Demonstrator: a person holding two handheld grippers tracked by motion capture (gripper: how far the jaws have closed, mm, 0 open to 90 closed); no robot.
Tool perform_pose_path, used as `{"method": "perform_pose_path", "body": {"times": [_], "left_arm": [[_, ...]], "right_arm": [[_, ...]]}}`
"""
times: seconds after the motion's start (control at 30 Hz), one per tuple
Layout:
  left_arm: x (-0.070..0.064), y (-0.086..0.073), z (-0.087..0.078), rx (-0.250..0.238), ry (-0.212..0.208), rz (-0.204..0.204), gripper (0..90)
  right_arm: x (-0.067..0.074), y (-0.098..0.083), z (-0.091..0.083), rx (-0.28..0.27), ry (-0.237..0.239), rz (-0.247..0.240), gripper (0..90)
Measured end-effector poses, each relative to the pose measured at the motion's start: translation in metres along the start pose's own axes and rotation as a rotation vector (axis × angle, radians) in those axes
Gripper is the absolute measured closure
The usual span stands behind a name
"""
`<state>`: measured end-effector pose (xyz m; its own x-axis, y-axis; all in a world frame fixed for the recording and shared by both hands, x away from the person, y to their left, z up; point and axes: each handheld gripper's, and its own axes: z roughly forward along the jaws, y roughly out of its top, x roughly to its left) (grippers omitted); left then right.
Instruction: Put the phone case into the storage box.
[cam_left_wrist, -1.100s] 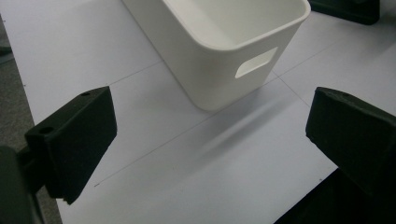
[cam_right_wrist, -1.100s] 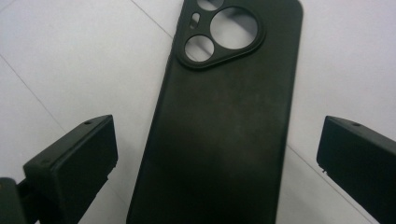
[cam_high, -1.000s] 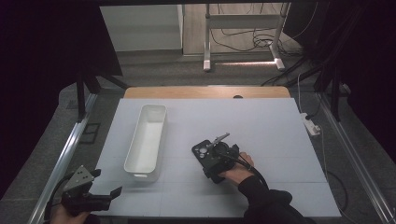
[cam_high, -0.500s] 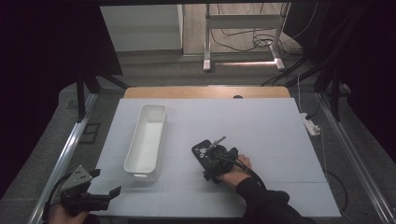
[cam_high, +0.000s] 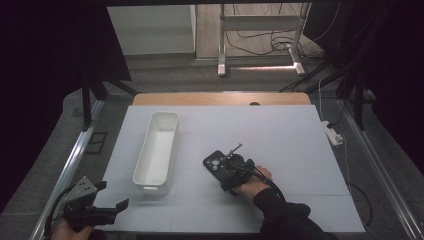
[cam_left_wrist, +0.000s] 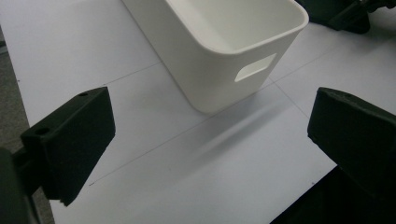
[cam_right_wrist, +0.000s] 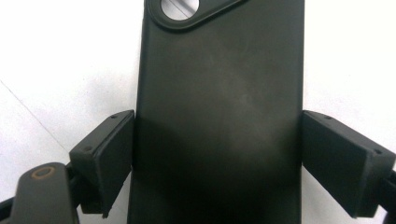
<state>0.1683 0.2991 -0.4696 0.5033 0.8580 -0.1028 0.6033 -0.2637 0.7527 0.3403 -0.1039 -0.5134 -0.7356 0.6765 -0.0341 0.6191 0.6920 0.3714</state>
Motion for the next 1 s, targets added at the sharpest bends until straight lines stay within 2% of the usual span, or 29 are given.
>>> {"method": "perform_pose_path", "body": {"times": [0.17,0.3,0.53,0.83,1.0], "left_arm": [[-0.001,0.0,0.0,0.003,-0.004,0.009,1.6],[-0.001,0.0,0.0,0.002,-0.006,0.013,1.6],[-0.003,0.0,0.001,0.002,-0.017,0.044,0.6],[-0.005,0.001,0.002,0.014,-0.009,0.052,0.8],[-0.008,0.002,0.004,0.04,0.001,0.088,0.8]], "right_arm": [[-0.001,-0.002,-0.002,-0.013,0.005,-0.029,14.3],[-0.001,-0.003,-0.005,-0.032,0.012,-0.033,14.4],[0.0,-0.005,-0.016,-0.091,0.024,-0.058,14.5],[-0.001,-0.011,-0.029,-0.127,0.04,-0.071,14.5],[-0.003,-0.016,-0.039,-0.156,0.056,-0.084,14.5]]}}
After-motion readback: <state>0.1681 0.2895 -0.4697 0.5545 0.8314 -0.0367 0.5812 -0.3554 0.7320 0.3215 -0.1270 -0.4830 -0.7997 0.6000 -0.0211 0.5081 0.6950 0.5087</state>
